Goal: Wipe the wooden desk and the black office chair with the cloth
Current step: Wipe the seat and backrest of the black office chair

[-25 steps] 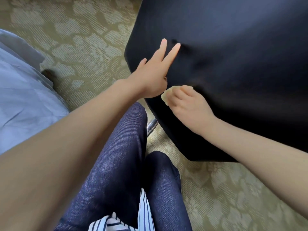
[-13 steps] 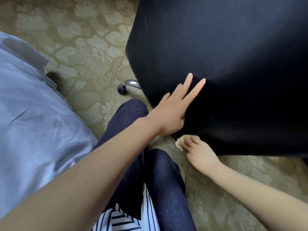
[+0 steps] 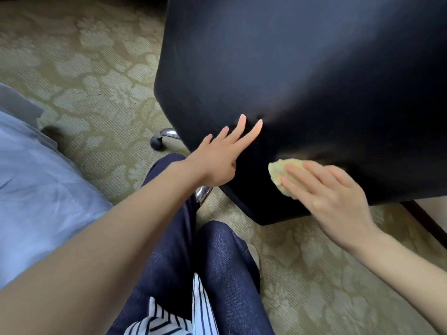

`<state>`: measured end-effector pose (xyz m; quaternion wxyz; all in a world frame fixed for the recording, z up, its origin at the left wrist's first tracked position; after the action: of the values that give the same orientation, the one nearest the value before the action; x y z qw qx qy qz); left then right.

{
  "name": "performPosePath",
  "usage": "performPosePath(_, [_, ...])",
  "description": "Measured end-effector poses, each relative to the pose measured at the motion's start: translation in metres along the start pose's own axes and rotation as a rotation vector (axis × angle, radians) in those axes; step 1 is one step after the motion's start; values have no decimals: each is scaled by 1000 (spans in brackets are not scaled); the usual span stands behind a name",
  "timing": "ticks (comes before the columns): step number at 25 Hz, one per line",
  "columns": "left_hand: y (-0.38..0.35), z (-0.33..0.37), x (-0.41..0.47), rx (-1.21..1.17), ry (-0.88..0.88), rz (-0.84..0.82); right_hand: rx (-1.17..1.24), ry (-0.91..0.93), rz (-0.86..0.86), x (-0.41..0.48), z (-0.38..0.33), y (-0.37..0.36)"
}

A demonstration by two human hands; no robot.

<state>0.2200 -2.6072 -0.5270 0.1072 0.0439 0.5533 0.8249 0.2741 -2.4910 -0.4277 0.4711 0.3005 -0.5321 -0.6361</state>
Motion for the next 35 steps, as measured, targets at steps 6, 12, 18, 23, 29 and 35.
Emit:
performPosePath(6, [58, -23, -8, -110, 26, 328, -86, 21, 35, 94, -8, -37])
performPosePath(12, [51, -32, 6, 29, 74, 271, -211, 210, -312, 123, -44, -173])
performPosePath(18, [46, -40, 12, 47, 37, 259, -341, 483, -533, 53, -77, -253])
performPosePath(23, [43, -43, 9, 144, 100, 248, -308, 557, -709, -32, -71, -256])
performPosePath(29, [42, -33, 2, 217, 200, 238, -290, 497, -621, -71, -38, -187])
performPosePath(35, [42, -22, -4, 272, 214, 140, -322, 393, -360, -75, -2, -75])
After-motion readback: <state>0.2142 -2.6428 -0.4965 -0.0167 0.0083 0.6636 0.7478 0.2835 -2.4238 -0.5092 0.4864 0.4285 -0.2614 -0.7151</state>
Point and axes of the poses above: each hand's wrist, its own x-axis towards the middle knuckle, its own y-axis out of the back of the hand, z = x × y, the point moved 10 cm from there along x, towards the middle knuckle, and after that the axes turned 15 degrees about x, right-handed, at the moved point
